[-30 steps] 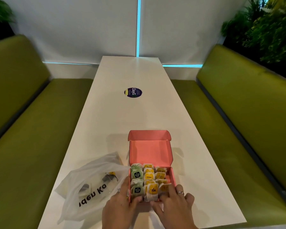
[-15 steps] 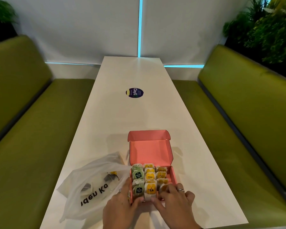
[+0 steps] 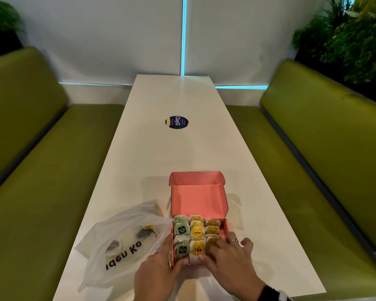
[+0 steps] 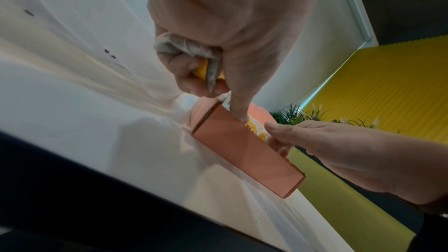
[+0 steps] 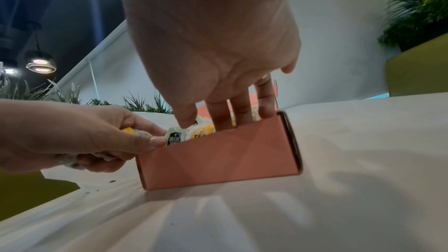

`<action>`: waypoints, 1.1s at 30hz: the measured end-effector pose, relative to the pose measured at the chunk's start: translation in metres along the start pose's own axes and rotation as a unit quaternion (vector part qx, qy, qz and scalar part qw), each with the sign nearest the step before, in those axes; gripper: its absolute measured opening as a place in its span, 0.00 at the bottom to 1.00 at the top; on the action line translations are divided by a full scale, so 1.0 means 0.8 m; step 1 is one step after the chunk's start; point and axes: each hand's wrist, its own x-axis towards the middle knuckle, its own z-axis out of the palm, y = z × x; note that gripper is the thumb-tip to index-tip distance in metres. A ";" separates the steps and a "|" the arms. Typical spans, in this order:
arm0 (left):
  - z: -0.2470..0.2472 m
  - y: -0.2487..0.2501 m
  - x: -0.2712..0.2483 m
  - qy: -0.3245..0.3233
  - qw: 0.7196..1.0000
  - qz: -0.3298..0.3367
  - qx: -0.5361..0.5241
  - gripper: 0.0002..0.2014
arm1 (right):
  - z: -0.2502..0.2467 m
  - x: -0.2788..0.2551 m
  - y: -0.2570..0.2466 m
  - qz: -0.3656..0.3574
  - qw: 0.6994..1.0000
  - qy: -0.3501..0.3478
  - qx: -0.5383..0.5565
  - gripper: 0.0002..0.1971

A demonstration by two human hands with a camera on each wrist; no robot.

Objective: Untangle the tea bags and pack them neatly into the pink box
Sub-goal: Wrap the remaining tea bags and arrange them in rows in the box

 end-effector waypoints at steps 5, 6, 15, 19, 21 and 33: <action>-0.004 0.001 -0.002 0.004 1.000 0.004 -0.006 0.38 | -0.009 0.002 0.002 -0.003 0.999 -0.051 0.019 0.21; -0.006 0.001 -0.002 -0.001 1.000 0.003 0.001 0.38 | -0.013 0.002 0.005 -0.004 0.997 -0.069 0.027 0.21; -0.025 0.014 0.012 -0.071 0.878 0.017 -0.473 0.21 | -0.067 0.024 0.014 -0.002 0.917 -0.113 0.382 0.15; -0.039 0.031 0.018 -0.132 0.788 0.015 -0.601 0.24 | -0.080 0.037 -0.005 0.040 0.865 -0.041 0.499 0.09; -0.043 0.037 0.018 -0.141 0.772 0.024 -0.620 0.26 | -0.078 0.041 -0.014 0.066 0.868 -0.038 0.491 0.12; -0.047 0.052 0.016 -0.134 0.770 0.031 -0.623 0.22 | -0.086 0.050 -0.025 0.122 0.824 -0.079 0.548 0.11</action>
